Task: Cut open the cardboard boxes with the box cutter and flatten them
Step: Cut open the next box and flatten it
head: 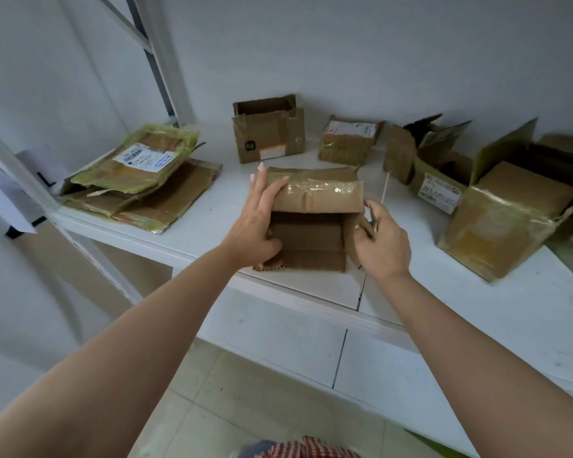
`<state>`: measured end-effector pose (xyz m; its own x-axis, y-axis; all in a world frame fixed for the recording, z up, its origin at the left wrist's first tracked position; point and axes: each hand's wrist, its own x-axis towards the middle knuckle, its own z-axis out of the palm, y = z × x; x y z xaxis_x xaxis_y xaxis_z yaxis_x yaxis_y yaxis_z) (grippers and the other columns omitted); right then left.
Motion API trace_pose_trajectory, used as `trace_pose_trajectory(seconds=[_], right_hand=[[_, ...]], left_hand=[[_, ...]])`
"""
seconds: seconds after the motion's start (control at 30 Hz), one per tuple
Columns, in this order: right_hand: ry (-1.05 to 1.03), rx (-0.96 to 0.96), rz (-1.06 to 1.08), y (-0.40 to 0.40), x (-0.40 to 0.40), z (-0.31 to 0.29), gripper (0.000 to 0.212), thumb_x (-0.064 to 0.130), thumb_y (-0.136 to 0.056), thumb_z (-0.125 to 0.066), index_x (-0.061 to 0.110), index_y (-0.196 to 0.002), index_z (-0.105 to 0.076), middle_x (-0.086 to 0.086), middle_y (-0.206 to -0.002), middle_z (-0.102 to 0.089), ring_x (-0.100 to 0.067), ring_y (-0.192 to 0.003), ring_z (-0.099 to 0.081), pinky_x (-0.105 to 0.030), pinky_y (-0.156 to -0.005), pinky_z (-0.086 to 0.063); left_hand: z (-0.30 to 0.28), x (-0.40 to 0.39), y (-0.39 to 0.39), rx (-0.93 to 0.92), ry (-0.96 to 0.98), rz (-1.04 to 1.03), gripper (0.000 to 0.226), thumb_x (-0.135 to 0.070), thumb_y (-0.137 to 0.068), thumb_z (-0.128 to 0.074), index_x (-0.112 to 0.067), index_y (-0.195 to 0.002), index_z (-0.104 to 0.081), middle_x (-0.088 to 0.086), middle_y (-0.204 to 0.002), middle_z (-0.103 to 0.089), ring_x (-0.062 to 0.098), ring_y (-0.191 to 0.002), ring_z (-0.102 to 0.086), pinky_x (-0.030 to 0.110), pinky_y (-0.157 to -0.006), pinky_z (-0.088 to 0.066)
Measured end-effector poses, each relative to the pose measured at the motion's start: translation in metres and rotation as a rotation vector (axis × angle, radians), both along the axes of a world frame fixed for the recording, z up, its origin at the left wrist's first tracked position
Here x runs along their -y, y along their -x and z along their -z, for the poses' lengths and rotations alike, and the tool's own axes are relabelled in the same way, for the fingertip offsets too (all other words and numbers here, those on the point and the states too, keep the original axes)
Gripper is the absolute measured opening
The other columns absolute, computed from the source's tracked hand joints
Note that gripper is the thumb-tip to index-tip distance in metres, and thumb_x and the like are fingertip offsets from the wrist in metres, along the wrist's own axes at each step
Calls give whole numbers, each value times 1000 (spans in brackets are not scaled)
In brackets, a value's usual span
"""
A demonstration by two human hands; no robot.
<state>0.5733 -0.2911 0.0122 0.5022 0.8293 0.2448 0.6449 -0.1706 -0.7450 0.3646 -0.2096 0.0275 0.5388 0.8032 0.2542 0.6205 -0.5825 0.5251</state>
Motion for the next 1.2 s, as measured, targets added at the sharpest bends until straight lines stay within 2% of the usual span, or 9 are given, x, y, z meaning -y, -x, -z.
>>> trace_pose_trajectory(seconds=[0.13,0.27,0.33,0.43,0.63,0.8,0.93,1.07,1.2], right_hand=[[-32,-174,-36,-9,1,4,48,16,-88,-51,34,-133,-50,2,-95,-64,-24,-91,-60,-32,-77,-49],[-41,-319,-158,-16,5,1,46,20,-84,-47,28,-129,-56,12,-84,-58,-6,-74,-52,-16,-69,-41],[-69,-417,-146,-22,8,3,50,27,-75,-40,24,-118,-65,7,-93,-65,-5,-80,-54,-15,-76,-43],[-69,-464,-17,-36,10,11,40,32,-72,-40,18,-89,-74,-4,-93,-71,-20,-96,-61,-31,-87,-47],[-75,-459,139,-44,17,16,29,40,-70,-50,19,-69,-71,-2,-84,-69,-19,-90,-60,-37,-85,-45],[111,-129,104,-47,6,9,36,47,-88,-54,14,-86,-68,-5,-80,-65,-26,-83,-60,-33,-68,-46],[310,237,83,-43,-1,3,35,55,-83,-61,29,-106,-63,-2,-110,-57,-27,-95,-60,-29,-67,-43],[279,366,92,-37,-9,-9,45,54,-84,-61,26,-119,-59,-4,-128,-44,-29,-101,-60,-31,-72,-42],[281,470,45,-32,-17,-21,46,52,-85,-62,27,-123,-56,-2,-130,-42,-27,-105,-57,-30,-69,-37]], left_hand=[[10,10,13,260,75,-96,98,10,-75,-54,-28,-151,-4,2,-160,-9,15,-145,-15,25,-109,-27],[15,12,12,132,46,-173,73,10,-79,-43,-21,-145,-36,7,-130,-57,27,-115,-53,18,-89,-38],[19,13,10,91,56,-139,70,10,-80,-39,-22,-142,-43,6,-127,-59,26,-114,-54,18,-91,-38],[29,13,6,-51,63,-74,67,10,-80,-39,-22,-138,-50,5,-133,-57,28,-120,-53,21,-98,-37],[27,10,-5,-445,88,43,65,4,-85,-40,-37,-134,-52,-11,-153,-32,13,-141,-30,32,-111,-32],[4,4,-7,-543,177,103,49,-16,-88,-48,-36,-132,-54,-8,-150,-39,17,-135,-38,32,-109,-33],[-13,-3,-8,-227,313,41,37,-12,-93,-46,-23,-123,-64,-6,-124,-61,16,-115,-53,19,-91,-34],[-11,-20,-1,-47,112,-129,51,6,-89,-43,-21,-129,-59,2,-142,-50,19,-132,-44,17,-101,-31],[-11,-30,1,-46,141,-153,57,11,-89,-43,-22,-134,-54,6,-154,-31,21,-134,-42,11,-94,-33]])
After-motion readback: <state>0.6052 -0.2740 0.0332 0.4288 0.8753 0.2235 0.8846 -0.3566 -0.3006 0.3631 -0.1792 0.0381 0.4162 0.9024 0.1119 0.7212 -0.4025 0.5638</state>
